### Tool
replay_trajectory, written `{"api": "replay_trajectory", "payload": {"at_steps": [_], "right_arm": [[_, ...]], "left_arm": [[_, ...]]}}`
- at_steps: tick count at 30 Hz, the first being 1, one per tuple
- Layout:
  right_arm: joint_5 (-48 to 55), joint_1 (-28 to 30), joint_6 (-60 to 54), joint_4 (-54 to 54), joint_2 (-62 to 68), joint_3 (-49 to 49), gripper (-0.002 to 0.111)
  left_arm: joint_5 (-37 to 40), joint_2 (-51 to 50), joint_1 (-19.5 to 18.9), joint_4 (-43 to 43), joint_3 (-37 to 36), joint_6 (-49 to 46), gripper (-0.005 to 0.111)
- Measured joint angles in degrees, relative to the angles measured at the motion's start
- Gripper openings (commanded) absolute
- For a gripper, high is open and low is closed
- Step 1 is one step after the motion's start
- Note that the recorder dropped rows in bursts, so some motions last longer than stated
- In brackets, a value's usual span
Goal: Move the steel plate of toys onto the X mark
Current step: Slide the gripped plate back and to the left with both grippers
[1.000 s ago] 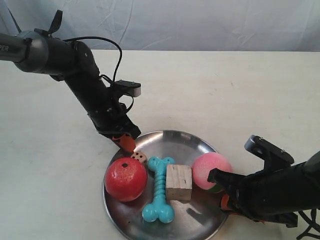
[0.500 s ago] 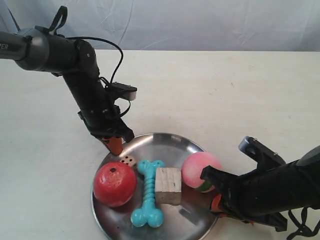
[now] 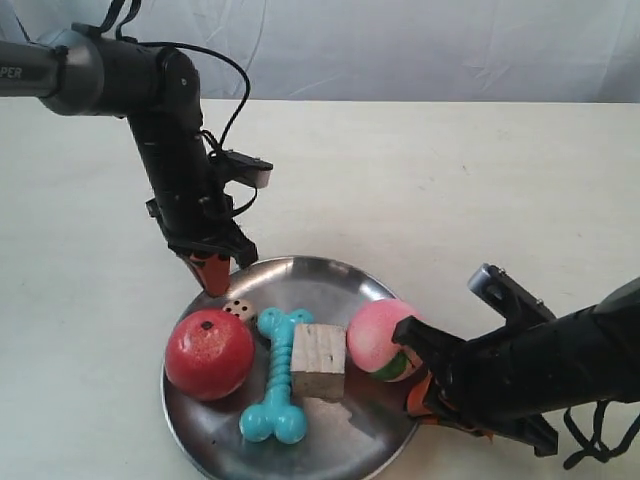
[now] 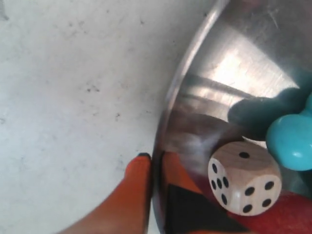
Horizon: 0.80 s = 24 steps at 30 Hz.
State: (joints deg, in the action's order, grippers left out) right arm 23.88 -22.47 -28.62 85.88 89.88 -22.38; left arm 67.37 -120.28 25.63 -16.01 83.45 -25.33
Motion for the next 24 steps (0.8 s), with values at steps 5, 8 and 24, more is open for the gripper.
{"api": "replay_trajectory", "payload": {"at_steps": [5, 8, 24], "right_arm": [[3.1, 5.5, -1.0, -6.0, -1.2, -5.4, -0.001], [3.6, 8.2, -1.4, -11.1, 2.2, -13.2, -0.001], [16.6, 10.2, 9.1, -28.9, 35.3, -57.5, -0.001]], "left_arm": [[0.5, -0.7, 0.0, 4.5, 4.2, 3.3, 0.000], [0.5, -3.1, -0.1, 9.4, 9.9, 5.5, 0.000], [0.5, -7.3, -11.8, 14.8, 17.5, 9.8, 0.000]]}}
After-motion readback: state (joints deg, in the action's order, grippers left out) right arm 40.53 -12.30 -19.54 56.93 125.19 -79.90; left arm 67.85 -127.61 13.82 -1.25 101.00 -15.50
